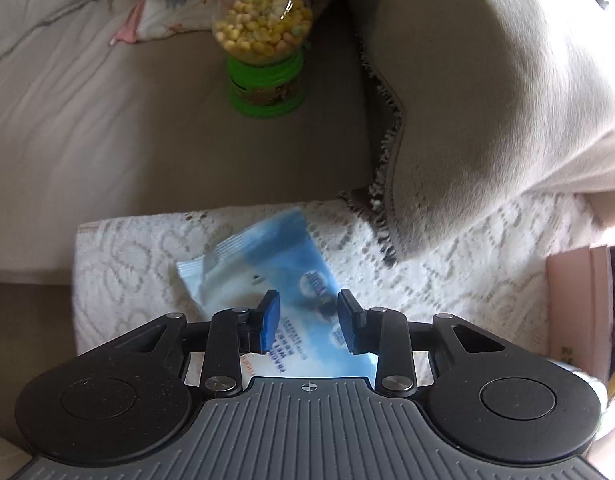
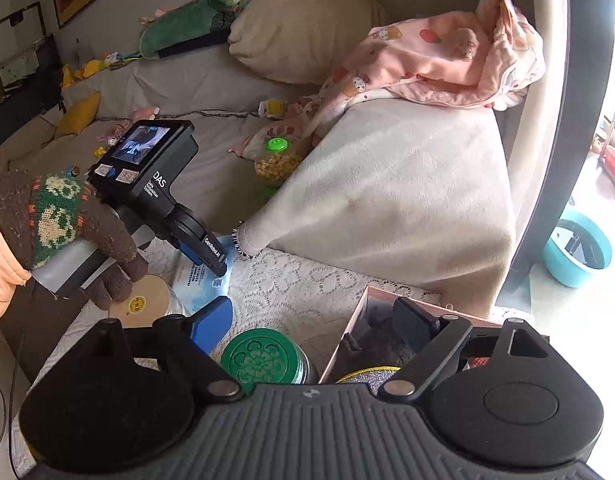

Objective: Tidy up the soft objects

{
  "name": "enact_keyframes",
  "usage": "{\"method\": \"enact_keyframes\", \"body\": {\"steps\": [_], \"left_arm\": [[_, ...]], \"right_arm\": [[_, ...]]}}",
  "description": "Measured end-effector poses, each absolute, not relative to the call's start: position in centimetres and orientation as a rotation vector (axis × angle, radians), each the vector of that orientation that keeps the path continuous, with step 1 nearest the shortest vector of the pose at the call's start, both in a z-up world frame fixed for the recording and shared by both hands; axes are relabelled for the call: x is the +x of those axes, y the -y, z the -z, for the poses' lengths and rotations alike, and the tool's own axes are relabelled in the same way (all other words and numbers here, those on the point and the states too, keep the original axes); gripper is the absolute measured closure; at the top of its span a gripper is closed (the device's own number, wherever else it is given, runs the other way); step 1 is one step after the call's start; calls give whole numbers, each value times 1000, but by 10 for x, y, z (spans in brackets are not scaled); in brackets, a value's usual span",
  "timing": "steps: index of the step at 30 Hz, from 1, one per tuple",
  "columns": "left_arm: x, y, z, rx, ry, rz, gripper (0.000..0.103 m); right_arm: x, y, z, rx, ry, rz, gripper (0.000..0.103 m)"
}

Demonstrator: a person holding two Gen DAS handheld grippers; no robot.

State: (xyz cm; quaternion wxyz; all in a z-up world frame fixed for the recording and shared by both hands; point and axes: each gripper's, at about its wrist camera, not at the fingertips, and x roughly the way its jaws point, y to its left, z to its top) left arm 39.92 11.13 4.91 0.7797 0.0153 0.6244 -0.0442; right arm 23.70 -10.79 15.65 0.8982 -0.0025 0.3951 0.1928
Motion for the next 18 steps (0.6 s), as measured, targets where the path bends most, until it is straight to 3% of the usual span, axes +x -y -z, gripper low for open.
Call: {"method": "enact_keyframes", "body": {"steps": [3,8,10,18], "left_arm": [[404,-107,-50,-26,-1357,96,71],[406,-86,-49,159,-1380,87,72],[408,-94,-49,203,-1374,71,68],[402,-156,-58,172,-1280,-65,70]], "right_arm": [[240,110,-148,9,-828,-413,15],[243,109,-138,22,-853,-418,15],[242,110,-135,23,-857,-420,15],[239,114,-123,25,-875,-422,15]]}}
